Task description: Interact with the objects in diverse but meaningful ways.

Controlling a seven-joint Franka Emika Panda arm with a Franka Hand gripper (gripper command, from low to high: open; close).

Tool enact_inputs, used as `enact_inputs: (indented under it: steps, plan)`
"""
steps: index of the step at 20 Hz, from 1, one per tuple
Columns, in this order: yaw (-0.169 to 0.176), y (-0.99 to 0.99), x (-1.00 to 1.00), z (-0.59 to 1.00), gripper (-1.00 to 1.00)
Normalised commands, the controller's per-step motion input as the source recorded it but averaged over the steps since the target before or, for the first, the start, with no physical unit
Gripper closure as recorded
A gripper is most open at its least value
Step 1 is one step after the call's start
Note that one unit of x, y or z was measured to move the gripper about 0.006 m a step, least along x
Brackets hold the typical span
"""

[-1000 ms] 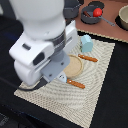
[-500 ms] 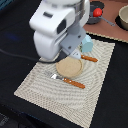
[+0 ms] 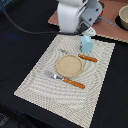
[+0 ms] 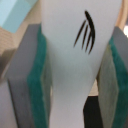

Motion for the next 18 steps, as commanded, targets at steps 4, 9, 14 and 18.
enact_inputs:
  steps: [4, 9, 14, 18]
  plan:
    - [0.0, 1.0, 0.05, 0.01, 1.0]
    - [0.0, 1.0, 0.01, -0.01, 1.0]
    - [0.0, 1.0, 0.0, -0.07, 1.0]
    - [0.0, 1.0, -0.03, -0.15, 1.0]
